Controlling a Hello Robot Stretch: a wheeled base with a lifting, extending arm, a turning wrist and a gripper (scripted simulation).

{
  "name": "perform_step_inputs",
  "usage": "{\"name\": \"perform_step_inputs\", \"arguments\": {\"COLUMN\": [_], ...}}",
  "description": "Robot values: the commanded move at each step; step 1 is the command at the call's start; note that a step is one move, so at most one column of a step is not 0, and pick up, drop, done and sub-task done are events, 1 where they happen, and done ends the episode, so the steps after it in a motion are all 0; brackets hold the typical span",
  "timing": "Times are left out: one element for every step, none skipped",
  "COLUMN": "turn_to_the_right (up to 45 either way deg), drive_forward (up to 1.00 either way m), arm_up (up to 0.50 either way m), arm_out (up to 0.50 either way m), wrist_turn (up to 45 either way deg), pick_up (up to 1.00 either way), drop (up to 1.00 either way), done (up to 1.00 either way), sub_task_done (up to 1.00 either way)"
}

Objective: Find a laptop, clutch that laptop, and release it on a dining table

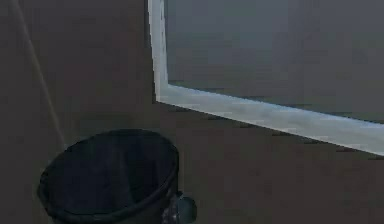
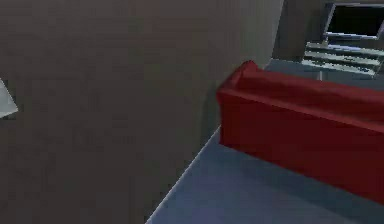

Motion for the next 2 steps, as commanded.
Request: {"name": "perform_step_inputs", "arguments": {"turn_to_the_right": [-45.0, -45.0], "drive_forward": [0.0, 0.0], "arm_up": [0.0, 0.0], "arm_out": [0.0, 0.0], "wrist_turn": [0.0, 0.0], "pick_up": [0.0, 0.0], "drop": [0.0, 0.0], "done": [0.0, 0.0], "sub_task_done": [0.0, 0.0]}}
